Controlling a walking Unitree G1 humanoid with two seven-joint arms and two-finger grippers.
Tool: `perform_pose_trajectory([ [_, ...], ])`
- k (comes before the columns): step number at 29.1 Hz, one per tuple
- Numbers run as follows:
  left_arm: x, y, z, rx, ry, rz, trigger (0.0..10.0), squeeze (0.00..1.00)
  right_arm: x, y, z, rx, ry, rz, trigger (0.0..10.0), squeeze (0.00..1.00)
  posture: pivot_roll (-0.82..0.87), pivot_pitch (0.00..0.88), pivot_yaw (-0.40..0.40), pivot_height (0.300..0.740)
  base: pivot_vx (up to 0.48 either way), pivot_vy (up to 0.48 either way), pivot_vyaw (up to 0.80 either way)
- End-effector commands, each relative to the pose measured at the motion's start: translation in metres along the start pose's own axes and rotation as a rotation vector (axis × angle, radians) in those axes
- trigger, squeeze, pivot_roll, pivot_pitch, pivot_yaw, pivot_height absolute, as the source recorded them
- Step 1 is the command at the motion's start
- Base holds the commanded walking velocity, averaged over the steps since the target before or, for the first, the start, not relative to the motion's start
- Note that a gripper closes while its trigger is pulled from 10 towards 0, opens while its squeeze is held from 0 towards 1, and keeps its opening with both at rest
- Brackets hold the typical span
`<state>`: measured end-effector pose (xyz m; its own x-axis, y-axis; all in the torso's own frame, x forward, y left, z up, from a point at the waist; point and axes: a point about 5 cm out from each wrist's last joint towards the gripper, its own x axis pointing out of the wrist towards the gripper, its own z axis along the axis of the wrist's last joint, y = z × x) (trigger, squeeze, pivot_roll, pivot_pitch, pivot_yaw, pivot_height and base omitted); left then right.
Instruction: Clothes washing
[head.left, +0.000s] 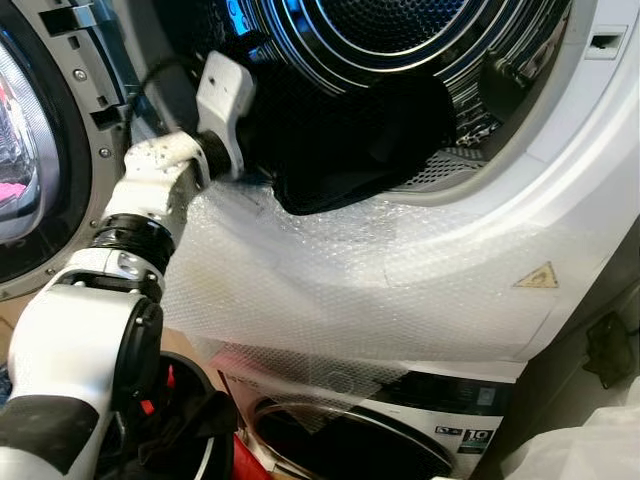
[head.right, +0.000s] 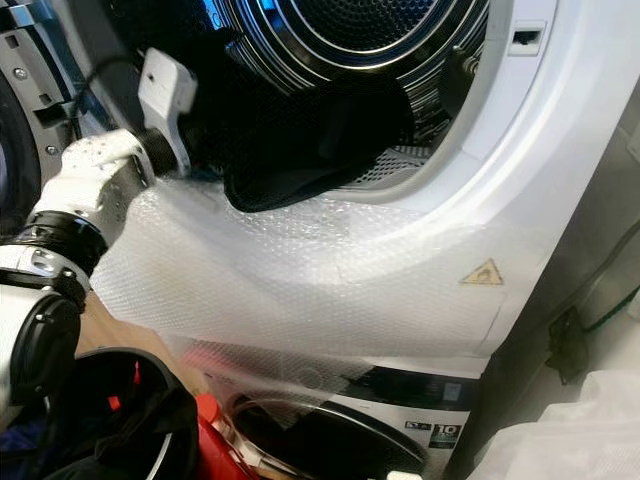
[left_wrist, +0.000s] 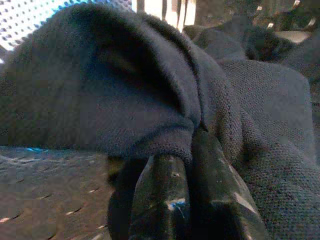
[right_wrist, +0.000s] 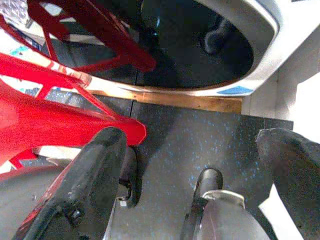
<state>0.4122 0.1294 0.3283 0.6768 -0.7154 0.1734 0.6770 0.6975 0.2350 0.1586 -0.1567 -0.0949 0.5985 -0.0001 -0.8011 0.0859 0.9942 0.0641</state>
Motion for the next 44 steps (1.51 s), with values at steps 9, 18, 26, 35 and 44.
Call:
perform_pose_trajectory([
  [9, 0.044, -0.037, 0.026, -0.008, -0.019, -0.067, 0.0, 0.00, -0.002, -0.003, -0.004, 0.025, -0.005, -0.018, 10.0, 0.00, 0.02, 0.000, 0.141, 0.740, 0.000, 0.000, 0.00],
  [18, 0.042, -0.019, 0.050, 0.000, -0.084, 0.183, 0.0, 0.00, -0.003, -0.004, -0.007, 0.035, -0.005, -0.026, 10.0, 0.00, 0.00, 0.000, 0.150, 0.740, 0.000, 0.000, 0.00],
  [26, 0.032, -0.021, 0.015, 0.053, 0.091, 0.004, 10.0, 0.06, -0.003, -0.002, -0.008, 0.028, 0.003, -0.023, 10.0, 0.00, 0.03, 0.000, 0.137, 0.740, 0.000, 0.000, 0.00],
  [35, 0.011, 0.001, 0.044, 0.047, -0.036, -0.059, 10.0, 1.00, 0.000, 0.000, 0.000, 0.037, -0.014, -0.022, 10.0, 0.00, 0.05, 0.000, 0.132, 0.740, 0.000, 0.000, 0.00],
  [44, -0.003, -0.001, 0.074, 0.078, -0.170, -0.311, 10.0, 1.00, 0.002, 0.005, 0.007, 0.041, -0.022, -0.013, 10.0, 0.00, 0.07, 0.000, 0.135, 0.740, 0.000, 0.000, 0.00],
])
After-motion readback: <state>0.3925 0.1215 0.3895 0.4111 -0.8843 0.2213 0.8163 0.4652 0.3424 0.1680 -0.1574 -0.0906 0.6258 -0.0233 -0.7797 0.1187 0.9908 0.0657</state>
